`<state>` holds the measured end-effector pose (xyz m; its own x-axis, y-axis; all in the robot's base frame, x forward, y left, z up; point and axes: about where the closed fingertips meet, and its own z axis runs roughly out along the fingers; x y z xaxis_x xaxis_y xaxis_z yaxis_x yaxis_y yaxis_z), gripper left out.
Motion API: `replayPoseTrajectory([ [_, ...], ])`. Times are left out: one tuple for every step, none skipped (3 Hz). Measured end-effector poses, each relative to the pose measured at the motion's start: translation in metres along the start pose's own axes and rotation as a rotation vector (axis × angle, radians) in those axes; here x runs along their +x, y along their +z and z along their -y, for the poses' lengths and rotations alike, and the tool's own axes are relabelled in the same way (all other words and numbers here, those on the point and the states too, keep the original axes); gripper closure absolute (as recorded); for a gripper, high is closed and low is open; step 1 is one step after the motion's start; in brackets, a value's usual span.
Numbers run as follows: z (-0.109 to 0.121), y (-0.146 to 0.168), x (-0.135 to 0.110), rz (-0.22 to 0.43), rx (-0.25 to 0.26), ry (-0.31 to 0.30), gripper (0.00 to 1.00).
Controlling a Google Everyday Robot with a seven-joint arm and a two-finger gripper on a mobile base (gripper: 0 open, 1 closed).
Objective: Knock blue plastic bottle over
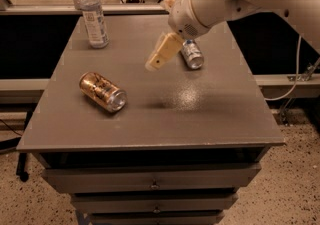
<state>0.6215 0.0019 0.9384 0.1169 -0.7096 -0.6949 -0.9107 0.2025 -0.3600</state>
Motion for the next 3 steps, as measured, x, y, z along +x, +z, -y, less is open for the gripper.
replayPoseTrajectory([
  [0.029, 0.040, -0.028, 0.112, 0.025, -0.012, 0.00],
  [0.060, 0.083, -0.064, 0.206, 0.059, -0.034, 0.00],
  [0.088, 0.120, -0.095, 0.272, 0.074, -0.057, 0.00],
])
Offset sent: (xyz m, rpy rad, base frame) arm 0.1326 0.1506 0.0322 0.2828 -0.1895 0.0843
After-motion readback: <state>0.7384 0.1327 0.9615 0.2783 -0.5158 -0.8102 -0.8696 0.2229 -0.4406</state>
